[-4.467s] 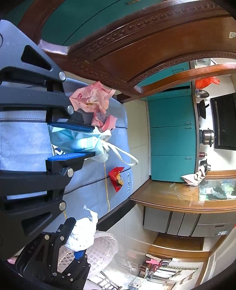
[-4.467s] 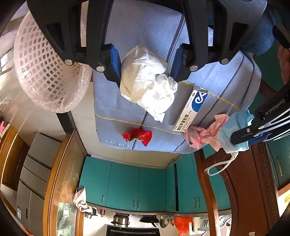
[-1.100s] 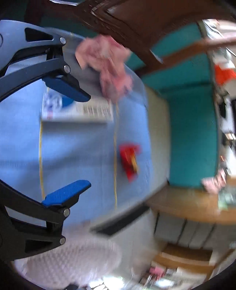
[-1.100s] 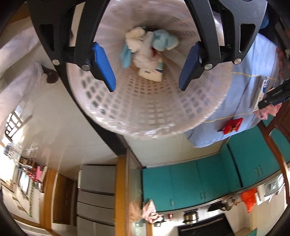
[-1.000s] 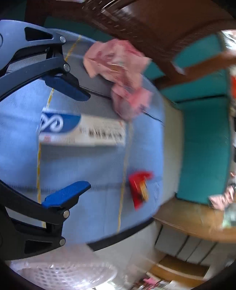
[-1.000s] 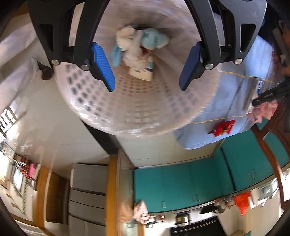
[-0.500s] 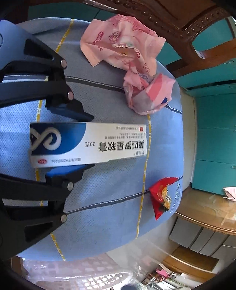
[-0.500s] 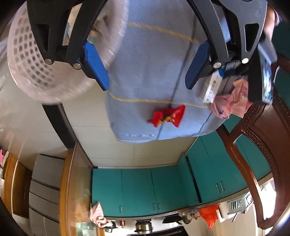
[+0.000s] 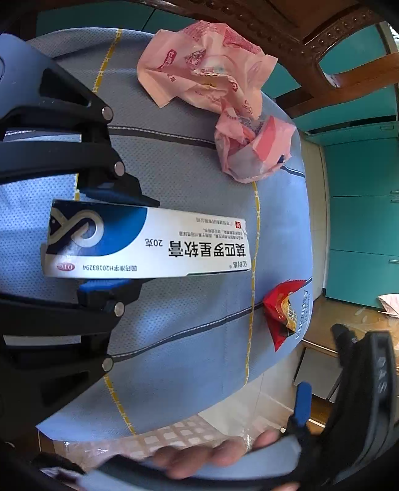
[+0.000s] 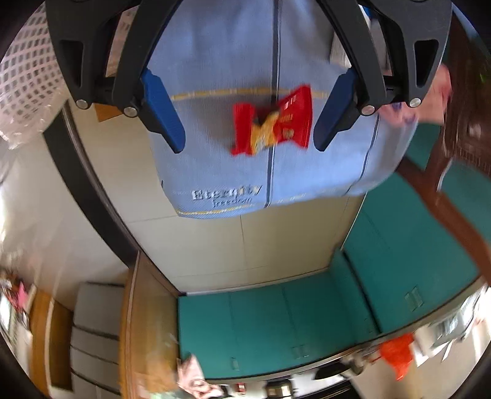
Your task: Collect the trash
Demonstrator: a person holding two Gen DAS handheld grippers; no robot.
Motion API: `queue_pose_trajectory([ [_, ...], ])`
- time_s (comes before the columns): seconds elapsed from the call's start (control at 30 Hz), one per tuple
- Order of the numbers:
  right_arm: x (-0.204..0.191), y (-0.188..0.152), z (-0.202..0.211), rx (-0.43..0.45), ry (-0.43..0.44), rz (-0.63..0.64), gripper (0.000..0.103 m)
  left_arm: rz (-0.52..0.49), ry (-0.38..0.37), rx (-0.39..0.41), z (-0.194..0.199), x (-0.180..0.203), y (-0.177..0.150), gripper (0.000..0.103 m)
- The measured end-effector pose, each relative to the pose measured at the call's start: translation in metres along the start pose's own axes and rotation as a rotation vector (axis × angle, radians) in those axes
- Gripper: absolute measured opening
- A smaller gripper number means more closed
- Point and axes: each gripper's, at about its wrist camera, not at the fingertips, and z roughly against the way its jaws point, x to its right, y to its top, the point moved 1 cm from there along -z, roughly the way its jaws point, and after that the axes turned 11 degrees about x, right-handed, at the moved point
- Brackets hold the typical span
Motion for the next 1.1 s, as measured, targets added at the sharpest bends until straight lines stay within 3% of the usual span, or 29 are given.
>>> queue_pose_trajectory([
  [0.27, 0.022, 0.008, -0.030, -0.028, -0.039, -0.143, 0.084, -0.005, -0.018, 0.003, 0.004, 0.001, -0.001, 0.040],
  [0.53, -0.012, -0.019, -0.068, -0.134, -0.091, -0.024, 0.084, -0.006, 0.012, 0.018, 0.004, -0.004, 0.004, 0.040],
  [0.73, -0.026, -0.042, -0.067, -0.172, -0.084, 0.033, 0.084, -0.006, 0.006, 0.017, 0.005, -0.003, 0.003, 0.040],
  [0.83, -0.033, -0.048, -0.061, -0.166, -0.083, 0.081, 0.072, -0.003, 0.011, 0.010, 0.005, -0.004, 0.002, 0.040],
  [0.9, -0.038, -0.052, -0.055, -0.165, -0.055, 0.121, 0.047, -0.002, 0.016, 0.008, 0.004, -0.004, 0.002, 0.040],
  [1.0, -0.045, -0.059, -0.044, -0.178, -0.016, 0.152, 0.026, -0.002, 0.027, 0.006, 0.001, -0.005, 0.003, 0.040],
  [1.1, -0.044, -0.065, -0.027, -0.183, 0.015, 0.163, 0.023, 0.000, 0.025, 0.012, 0.003, -0.005, 0.002, 0.040],
])
